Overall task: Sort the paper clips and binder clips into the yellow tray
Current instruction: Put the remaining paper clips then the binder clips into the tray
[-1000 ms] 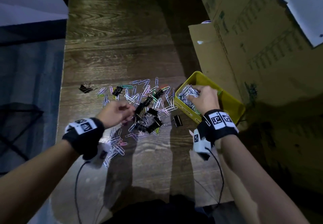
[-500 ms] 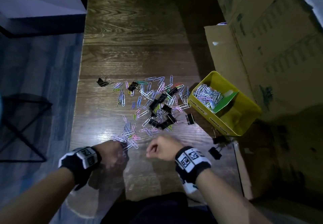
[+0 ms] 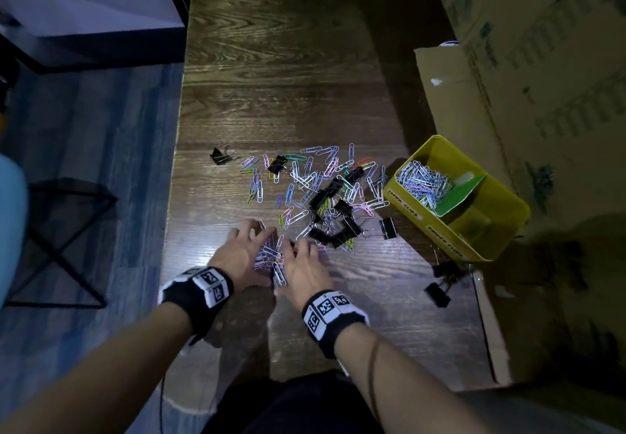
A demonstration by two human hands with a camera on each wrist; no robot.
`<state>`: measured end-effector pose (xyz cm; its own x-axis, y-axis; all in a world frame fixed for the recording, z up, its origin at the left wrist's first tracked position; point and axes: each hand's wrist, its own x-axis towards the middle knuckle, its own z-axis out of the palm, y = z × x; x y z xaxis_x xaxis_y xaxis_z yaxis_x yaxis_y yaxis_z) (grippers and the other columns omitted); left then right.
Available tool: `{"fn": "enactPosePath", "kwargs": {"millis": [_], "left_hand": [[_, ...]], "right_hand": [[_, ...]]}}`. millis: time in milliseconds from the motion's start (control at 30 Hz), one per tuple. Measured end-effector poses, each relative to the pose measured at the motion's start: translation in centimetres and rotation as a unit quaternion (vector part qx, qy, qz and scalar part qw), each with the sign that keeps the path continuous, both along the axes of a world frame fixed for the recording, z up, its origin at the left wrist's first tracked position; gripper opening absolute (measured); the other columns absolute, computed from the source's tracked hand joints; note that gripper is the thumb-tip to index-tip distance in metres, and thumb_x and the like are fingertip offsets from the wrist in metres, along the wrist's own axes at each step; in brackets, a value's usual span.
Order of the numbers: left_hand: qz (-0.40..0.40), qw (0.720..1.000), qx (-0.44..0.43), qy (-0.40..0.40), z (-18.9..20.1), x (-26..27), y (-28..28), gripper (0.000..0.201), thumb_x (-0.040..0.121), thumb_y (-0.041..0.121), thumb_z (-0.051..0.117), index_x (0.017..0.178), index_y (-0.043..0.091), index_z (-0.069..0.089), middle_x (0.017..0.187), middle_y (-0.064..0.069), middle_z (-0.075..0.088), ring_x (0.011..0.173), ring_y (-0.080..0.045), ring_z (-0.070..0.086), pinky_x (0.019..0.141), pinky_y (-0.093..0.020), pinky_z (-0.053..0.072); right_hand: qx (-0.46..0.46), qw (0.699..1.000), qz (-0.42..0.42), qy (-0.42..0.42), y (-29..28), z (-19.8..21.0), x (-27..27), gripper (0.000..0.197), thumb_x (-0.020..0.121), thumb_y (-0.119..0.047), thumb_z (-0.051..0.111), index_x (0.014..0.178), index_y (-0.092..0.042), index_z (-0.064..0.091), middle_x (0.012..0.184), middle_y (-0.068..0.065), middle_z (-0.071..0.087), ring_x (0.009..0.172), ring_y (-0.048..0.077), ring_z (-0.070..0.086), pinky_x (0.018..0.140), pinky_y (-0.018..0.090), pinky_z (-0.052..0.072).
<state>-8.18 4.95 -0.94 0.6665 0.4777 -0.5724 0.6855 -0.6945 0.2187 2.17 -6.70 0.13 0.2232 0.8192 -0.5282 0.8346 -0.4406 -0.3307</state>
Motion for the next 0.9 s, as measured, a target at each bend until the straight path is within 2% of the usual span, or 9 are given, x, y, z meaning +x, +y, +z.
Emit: {"fn": "enactPosePath", "kwargs": {"millis": [100,200,300,400,500,633,767,833,900], "left_hand": [[0.023,0.998,-0.032,-0.041,-0.4,-0.1,-1.4,0.083,0.066,0.023,0.078,0.138,0.022,0.037,0.133,-0.009,0.035,0.111,-0.032,0.045,0.098,-0.038,0.04],[0.053,0.991,-0.059,-0.112,-0.5,-0.6,-2.4,0.052,0.068,0.005,0.07,0.119,0.014,0.06,0.117,-0.011,0.05,0.101,-0.034,0.056,0.09,-0.034,0.046],[0.056,0.985,-0.056,-0.152,-0.1,-0.6,-2.9,0.037,0.071,0.003,0.067,0.106,0.01,0.068,0.108,-0.011,0.058,0.096,-0.029,0.061,0.084,-0.024,0.043],[0.052,0.981,-0.043,-0.182,0.3,-0.7,-2.9,0.034,0.074,0.004,0.067,0.107,0.012,0.068,0.108,-0.01,0.063,0.095,-0.026,0.063,0.084,-0.023,0.044],[0.034,0.979,-0.024,-0.202,-0.2,-1.2,-3.0,0.032,0.071,0.001,0.07,0.101,0.013,0.07,0.098,-0.007,0.068,0.086,-0.026,0.067,0.079,-0.024,0.049],[0.086,0.975,-0.032,-0.202,-0.4,-1.3,-2.8,0.022,0.073,0.004,0.071,0.094,0.012,0.071,0.096,-0.004,0.068,0.087,-0.021,0.066,0.079,-0.009,0.034],[0.096,0.98,-0.03,-0.173,-0.1,-0.9,-2.5,0.019,0.072,0.005,0.068,0.09,0.011,0.071,0.093,-0.005,0.068,0.084,-0.024,0.063,0.074,-0.019,0.037],[0.087,0.983,-0.029,-0.156,0.0,-0.7,-2.3,0.016,0.071,0.006,0.068,0.086,0.01,0.07,0.09,-0.007,0.068,0.083,-0.025,0.063,0.072,-0.022,0.039],[0.076,0.986,-0.025,-0.144,0.0,-0.6,-2.1,0.011,0.071,0.008,0.067,0.081,0.01,0.068,0.085,-0.008,0.068,0.079,-0.027,0.063,0.069,-0.026,0.042]], "right_hand": [[-0.011,0.999,-0.004,0.035,0.4,0.3,0.6,0.068,0.085,-0.02,0.067,0.141,-0.005,0.031,0.138,0.022,0.032,0.128,0.037,0.036,0.103,0.045,0.042],[-0.001,0.999,0.007,0.038,0.8,0.5,1.0,0.041,0.09,-0.004,0.054,0.131,-0.002,0.047,0.13,0.021,0.043,0.119,0.036,0.048,0.096,0.045,0.047],[-0.015,0.999,0.01,0.043,0.8,0.5,1.0,0.027,0.094,-0.004,0.047,0.118,0.002,0.057,0.119,0.019,0.052,0.112,0.035,0.054,0.088,0.043,0.047],[-0.014,0.998,0.063,0.002,0.4,0.2,1.0,0.023,0.093,0.0,0.046,0.112,0.003,0.058,0.113,0.018,0.053,0.106,0.038,0.058,0.084,0.045,0.051],[-0.003,0.995,0.098,-0.024,0.0,0.2,1.2,0.033,0.088,0.01,0.046,0.12,0.004,0.053,0.117,0.02,0.053,0.107,0.038,0.057,0.085,0.044,0.052],[0.006,0.994,0.108,-0.026,-0.5,0.0,1.9,0.044,0.083,0.019,0.043,0.124,0.005,0.049,0.121,0.023,0.052,0.109,0.038,0.057,0.088,0.044,0.052],[-0.013,0.996,0.09,0.005,-0.6,-0.4,2.4,0.042,0.083,0.018,0.041,0.12,0.002,0.054,0.123,0.021,0.052,0.105,0.038,0.059,0.086,0.046,0.054],[-0.017,0.997,0.072,0.018,-0.8,-1.0,2.8,0.031,0.089,0.009,0.039,0.113,-0.001,0.055,0.119,0.019,0.055,0.102,0.037,0.06,0.085,0.047,0.052],[-0.005,0.998,0.067,0.018,-0.9,-1.3,3.0,0.025,0.091,0.0,0.044,0.112,-0.004,0.057,0.118,0.018,0.056,0.104,0.036,0.058,0.085,0.045,0.05]]}}
